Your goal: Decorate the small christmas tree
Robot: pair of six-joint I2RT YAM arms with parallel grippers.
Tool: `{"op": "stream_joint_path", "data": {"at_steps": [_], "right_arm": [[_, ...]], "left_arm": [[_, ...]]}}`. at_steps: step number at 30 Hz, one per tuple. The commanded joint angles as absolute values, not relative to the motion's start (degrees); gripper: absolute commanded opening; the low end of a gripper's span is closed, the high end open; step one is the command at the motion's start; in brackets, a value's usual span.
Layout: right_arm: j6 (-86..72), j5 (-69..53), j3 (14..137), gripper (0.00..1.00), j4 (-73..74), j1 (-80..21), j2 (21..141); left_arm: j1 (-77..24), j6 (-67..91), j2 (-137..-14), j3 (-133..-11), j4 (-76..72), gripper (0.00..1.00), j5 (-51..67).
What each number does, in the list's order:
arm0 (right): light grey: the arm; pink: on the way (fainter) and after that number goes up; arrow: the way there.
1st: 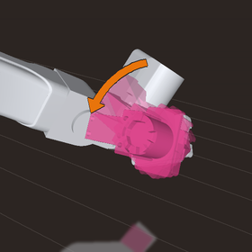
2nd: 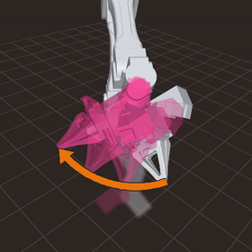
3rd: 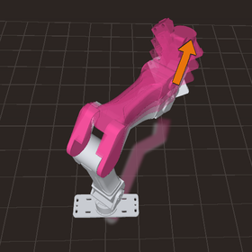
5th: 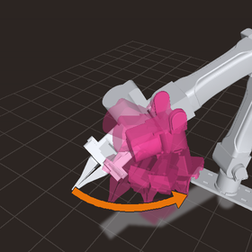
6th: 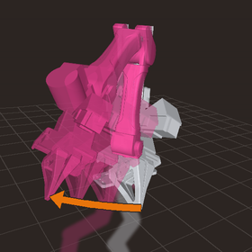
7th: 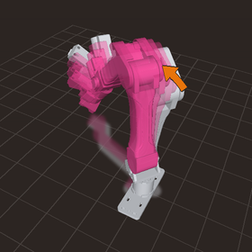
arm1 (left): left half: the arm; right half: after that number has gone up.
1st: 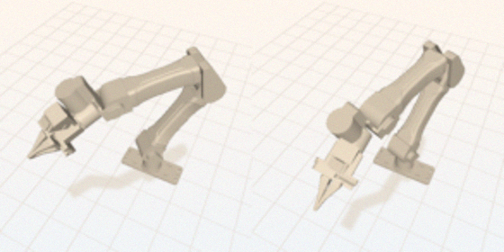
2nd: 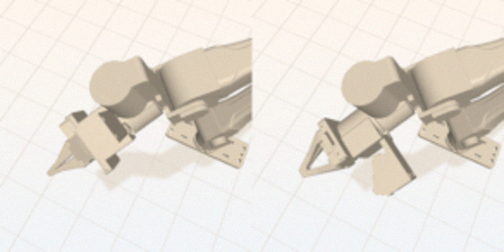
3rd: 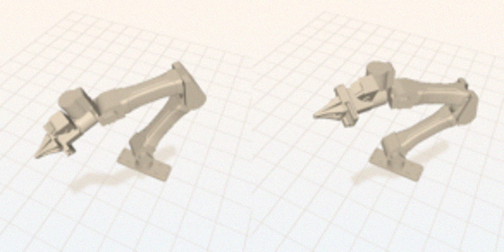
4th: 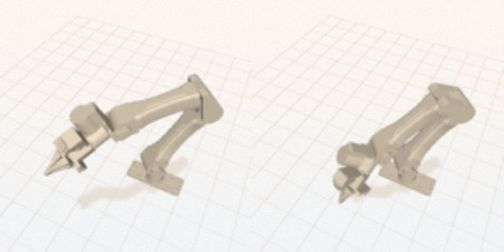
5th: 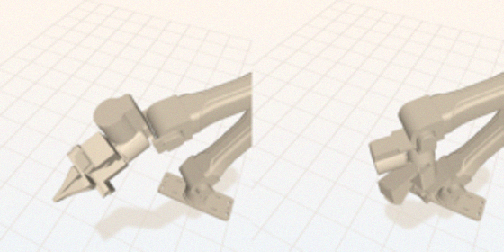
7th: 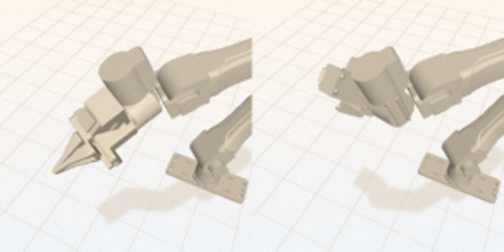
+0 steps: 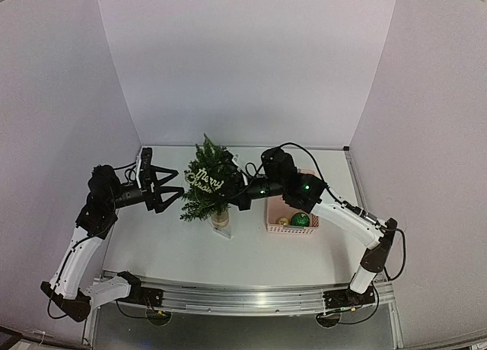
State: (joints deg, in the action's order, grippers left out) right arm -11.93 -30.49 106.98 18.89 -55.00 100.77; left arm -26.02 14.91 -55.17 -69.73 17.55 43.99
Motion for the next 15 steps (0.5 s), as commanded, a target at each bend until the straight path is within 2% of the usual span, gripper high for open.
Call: {"op": "stream_joint_path", "data": {"at_steps": [1,8,15], "right_arm": [[-6.0,-28.2,114.1,0.00,37.3,-55.0,100.9],[-0.6,-27.3,126.4,0.00,49.7,-55.0,107.2],[2.1,-27.9,131.7,0.00,54.8,-54.5,110.9]], "left_arm": [[-25.7,6.3,-56.2,-71.1,25.5,0.92,48.4],[-25.9,4.1,-61.7,-73.6,26.4,0.82,52.5],[-25.8,-1.6,-64.1,-76.9,28.9,0.80,55.8]]}}
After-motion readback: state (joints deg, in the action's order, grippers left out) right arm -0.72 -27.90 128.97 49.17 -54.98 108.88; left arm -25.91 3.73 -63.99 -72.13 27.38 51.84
